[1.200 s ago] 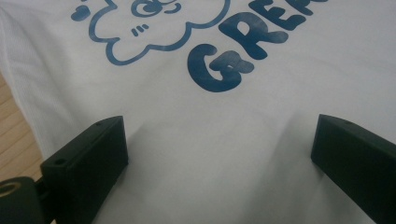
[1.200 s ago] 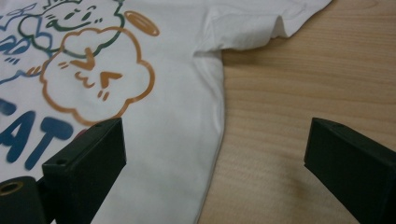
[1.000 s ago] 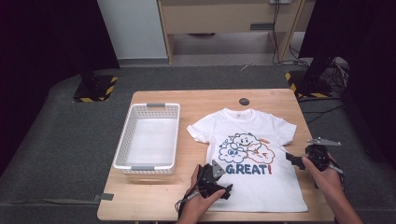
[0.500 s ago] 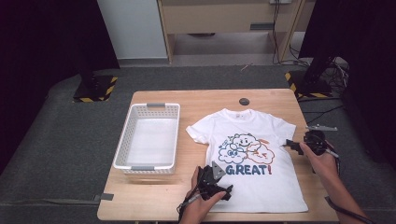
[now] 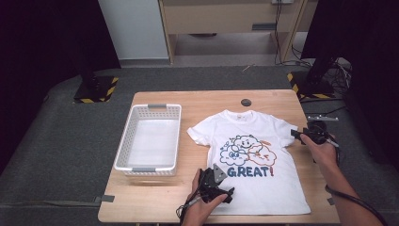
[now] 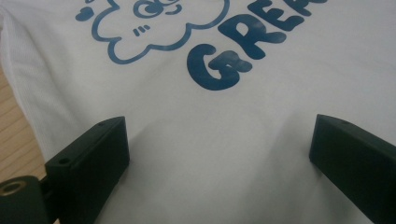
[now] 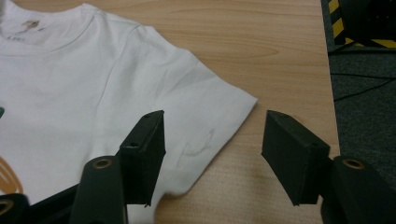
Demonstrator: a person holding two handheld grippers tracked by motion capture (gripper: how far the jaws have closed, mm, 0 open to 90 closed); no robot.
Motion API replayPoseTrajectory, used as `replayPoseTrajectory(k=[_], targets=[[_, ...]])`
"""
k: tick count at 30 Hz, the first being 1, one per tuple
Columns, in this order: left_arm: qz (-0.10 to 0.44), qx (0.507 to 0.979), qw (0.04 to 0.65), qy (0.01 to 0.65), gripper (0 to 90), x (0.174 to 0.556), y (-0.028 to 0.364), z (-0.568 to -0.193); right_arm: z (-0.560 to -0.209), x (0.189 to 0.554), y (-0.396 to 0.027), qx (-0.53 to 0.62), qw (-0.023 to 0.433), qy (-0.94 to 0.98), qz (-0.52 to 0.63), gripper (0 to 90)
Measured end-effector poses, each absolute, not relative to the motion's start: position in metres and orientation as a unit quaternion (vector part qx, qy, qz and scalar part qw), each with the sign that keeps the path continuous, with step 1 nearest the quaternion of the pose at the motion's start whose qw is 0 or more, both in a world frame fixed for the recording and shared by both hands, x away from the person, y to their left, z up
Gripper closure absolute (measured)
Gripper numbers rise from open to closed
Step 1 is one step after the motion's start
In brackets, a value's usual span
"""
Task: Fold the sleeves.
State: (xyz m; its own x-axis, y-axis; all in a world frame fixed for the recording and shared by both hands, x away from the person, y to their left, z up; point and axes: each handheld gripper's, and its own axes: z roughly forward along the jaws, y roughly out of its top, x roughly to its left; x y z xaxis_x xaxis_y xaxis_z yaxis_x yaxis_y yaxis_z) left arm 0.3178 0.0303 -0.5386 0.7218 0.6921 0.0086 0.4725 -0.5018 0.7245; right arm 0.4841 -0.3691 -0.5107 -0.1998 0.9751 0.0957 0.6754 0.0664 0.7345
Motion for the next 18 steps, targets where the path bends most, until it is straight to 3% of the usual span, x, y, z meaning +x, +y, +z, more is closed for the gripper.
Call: replayPoseTrajectory(k=[7, 18], targets=[[0.17, 0.836, 0.386, 0.352, 4.3, 0.31, 0.044, -0.519, -0.52, 0.497, -0.365, 0.605, 0.216, 0.69, 0.333, 45.2], [0.164, 0.852, 0.338, 0.364, 5.1, 0.304, 0.06, -0.536, -0.531, 0.502, -0.36, 0.597, 0.233, 0.698, 0.318, 51.1]])
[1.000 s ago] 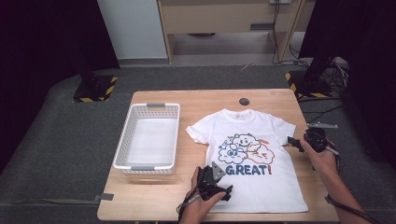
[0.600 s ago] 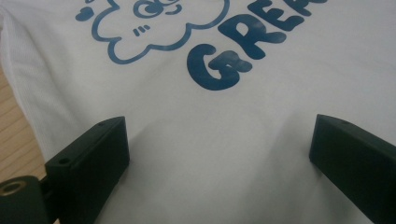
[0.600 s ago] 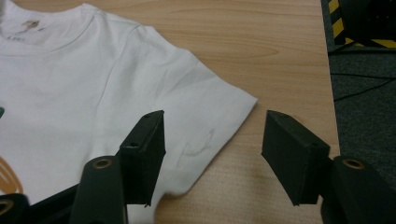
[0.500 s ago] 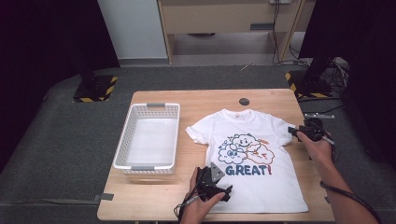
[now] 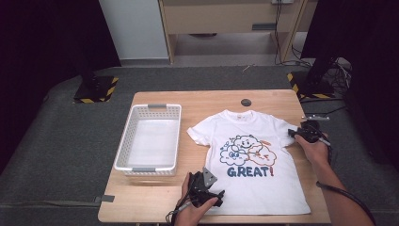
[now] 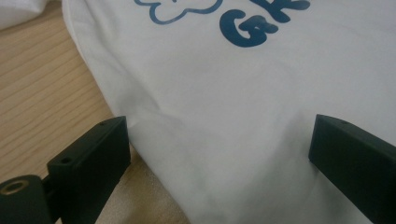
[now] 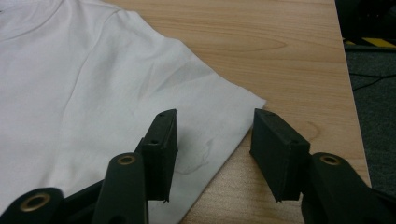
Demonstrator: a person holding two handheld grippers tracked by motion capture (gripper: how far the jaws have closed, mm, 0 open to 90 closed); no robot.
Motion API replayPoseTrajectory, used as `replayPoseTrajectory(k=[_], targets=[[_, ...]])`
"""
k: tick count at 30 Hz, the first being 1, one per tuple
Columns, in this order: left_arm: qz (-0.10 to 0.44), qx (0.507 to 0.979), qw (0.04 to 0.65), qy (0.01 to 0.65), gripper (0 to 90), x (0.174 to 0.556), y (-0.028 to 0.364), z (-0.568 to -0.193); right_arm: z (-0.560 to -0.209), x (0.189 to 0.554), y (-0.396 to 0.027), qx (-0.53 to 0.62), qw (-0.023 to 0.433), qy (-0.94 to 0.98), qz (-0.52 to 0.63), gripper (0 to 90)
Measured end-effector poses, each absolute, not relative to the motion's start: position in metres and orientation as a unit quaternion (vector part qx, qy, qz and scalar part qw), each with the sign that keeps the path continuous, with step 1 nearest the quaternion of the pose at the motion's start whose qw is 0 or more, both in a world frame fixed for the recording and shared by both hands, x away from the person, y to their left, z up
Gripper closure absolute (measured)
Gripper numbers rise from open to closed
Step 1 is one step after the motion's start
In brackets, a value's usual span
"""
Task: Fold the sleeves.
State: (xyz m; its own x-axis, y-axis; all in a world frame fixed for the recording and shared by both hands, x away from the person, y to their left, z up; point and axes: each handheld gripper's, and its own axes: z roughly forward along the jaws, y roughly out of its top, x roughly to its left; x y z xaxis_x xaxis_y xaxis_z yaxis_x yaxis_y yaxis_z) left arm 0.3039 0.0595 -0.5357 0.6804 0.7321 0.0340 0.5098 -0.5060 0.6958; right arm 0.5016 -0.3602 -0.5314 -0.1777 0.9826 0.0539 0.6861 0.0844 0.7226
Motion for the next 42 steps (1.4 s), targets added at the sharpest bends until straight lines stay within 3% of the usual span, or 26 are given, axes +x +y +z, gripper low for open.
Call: replayPoseTrajectory(k=[3, 18, 31, 42], targets=[[0.158, 0.847, 0.343, 0.374, 4.5, 0.304, 0.061, -0.537, -0.533, 0.5, -0.359, 0.593, 0.245, 0.697, 0.32, 53.3], [0.157, 0.843, 0.353, 0.375, 3.0, 0.304, 0.061, -0.54, -0.535, 0.497, -0.349, 0.584, 0.245, 0.699, 0.333, 80.7], [0.158, 0.842, 0.352, 0.377, 2.7, 0.303, 0.061, -0.54, -0.517, 0.497, -0.345, 0.568, 0.255, 0.704, 0.343, 84.3], [0.158, 0.842, 0.352, 0.378, 2.5, 0.303, 0.06, -0.54, -0.499, 0.489, -0.316, 0.519, 0.27, 0.735, 0.343, 84.3]])
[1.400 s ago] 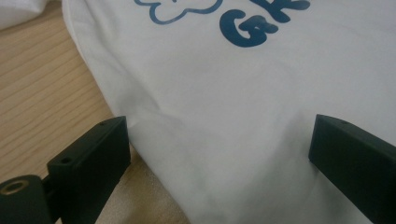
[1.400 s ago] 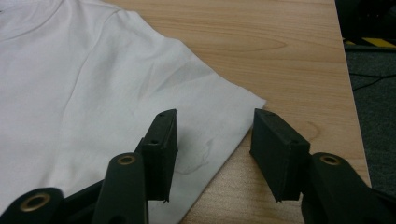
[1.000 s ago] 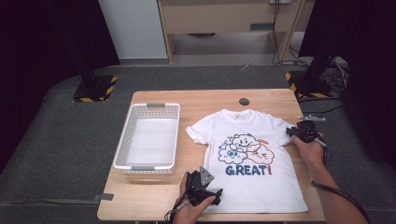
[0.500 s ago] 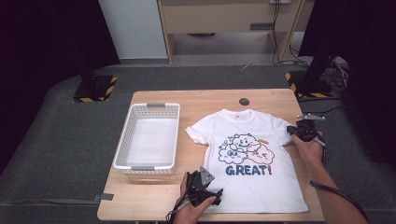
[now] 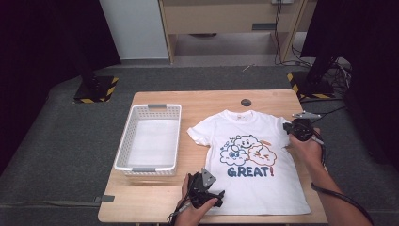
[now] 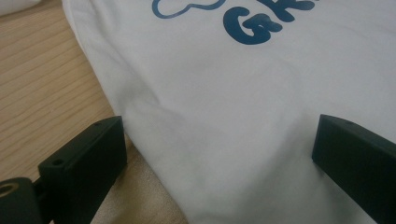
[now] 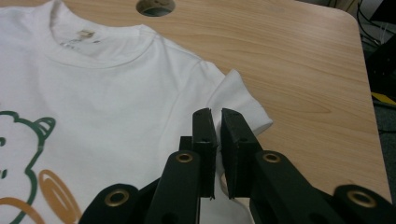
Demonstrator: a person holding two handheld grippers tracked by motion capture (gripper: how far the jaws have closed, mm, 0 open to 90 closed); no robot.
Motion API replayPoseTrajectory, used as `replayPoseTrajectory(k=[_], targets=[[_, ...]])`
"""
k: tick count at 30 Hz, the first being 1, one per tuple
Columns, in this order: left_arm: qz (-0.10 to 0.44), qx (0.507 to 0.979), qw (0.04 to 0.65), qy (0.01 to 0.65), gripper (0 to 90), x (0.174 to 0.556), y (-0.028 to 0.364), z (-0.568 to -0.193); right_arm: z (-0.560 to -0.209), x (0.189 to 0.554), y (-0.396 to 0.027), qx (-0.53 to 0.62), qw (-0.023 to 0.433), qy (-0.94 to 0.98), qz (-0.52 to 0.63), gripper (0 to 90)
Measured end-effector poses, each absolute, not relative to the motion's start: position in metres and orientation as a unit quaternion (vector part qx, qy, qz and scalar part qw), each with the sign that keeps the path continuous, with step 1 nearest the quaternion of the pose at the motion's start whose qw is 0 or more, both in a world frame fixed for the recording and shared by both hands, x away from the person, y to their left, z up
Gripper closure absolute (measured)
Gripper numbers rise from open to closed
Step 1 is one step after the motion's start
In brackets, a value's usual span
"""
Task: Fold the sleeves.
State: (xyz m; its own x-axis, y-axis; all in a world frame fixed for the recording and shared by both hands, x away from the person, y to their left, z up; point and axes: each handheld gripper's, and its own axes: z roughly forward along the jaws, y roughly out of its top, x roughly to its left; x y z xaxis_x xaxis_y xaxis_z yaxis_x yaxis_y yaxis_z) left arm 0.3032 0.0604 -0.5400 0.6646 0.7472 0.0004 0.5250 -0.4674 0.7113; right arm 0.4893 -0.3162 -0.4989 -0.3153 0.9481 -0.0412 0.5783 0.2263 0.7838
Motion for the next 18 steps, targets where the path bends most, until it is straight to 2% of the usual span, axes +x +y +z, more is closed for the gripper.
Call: replayPoseTrajectory(k=[18], targets=[[0.159, 0.841, 0.351, 0.38, 2.4, 0.303, 0.06, -0.54, -0.5, 0.495, -0.262, 0.466, 0.283, 0.781, 0.305, 83.3]])
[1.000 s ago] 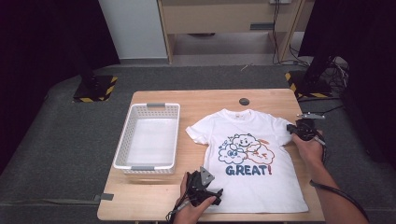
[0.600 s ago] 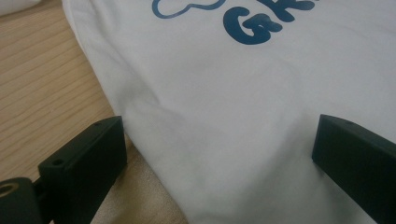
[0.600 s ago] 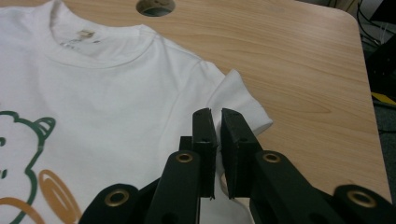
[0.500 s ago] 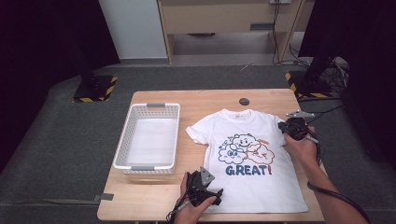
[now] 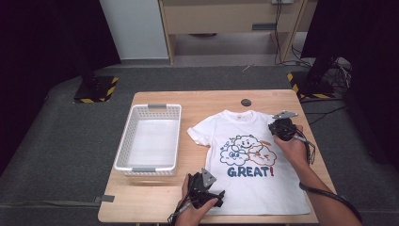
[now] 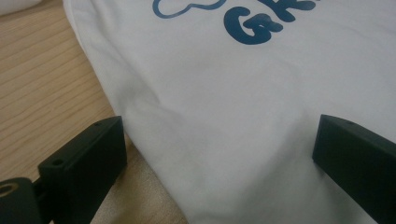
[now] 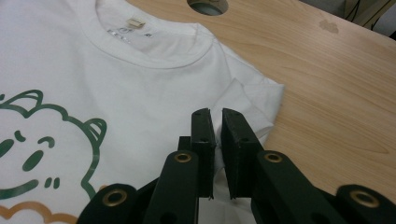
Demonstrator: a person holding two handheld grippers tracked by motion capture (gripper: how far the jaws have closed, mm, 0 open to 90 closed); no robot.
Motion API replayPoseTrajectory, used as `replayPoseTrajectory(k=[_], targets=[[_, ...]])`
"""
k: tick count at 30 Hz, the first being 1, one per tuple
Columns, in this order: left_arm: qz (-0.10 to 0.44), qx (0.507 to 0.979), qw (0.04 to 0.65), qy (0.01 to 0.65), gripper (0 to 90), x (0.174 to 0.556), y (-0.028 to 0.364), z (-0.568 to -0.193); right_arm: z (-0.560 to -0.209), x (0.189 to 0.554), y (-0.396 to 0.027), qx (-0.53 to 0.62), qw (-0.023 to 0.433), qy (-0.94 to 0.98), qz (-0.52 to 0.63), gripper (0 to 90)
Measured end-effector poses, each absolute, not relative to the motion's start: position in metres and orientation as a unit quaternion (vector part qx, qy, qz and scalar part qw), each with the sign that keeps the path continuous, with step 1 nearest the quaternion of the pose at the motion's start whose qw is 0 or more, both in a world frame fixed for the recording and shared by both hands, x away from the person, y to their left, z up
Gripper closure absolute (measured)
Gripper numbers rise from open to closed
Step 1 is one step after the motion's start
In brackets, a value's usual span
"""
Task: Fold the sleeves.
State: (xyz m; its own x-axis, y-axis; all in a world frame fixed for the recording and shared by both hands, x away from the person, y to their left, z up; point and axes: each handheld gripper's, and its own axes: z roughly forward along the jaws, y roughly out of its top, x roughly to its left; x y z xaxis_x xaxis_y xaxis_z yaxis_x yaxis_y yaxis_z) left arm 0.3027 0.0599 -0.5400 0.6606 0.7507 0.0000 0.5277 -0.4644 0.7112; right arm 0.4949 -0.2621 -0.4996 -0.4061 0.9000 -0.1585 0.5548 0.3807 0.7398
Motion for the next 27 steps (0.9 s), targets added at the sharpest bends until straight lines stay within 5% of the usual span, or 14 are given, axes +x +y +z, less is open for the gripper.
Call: replayPoseTrajectory(k=[19, 27], targets=[[0.159, 0.84, 0.351, 0.381, 2.4, 0.302, 0.06, -0.54, -0.509, 0.508, -0.243, 0.476, 0.262, 0.782, 0.305, 80.8], [0.159, 0.839, 0.352, 0.382, 2.3, 0.302, 0.059, -0.54, -0.504, 0.508, -0.245, 0.481, 0.253, 0.778, 0.315, 66.5]])
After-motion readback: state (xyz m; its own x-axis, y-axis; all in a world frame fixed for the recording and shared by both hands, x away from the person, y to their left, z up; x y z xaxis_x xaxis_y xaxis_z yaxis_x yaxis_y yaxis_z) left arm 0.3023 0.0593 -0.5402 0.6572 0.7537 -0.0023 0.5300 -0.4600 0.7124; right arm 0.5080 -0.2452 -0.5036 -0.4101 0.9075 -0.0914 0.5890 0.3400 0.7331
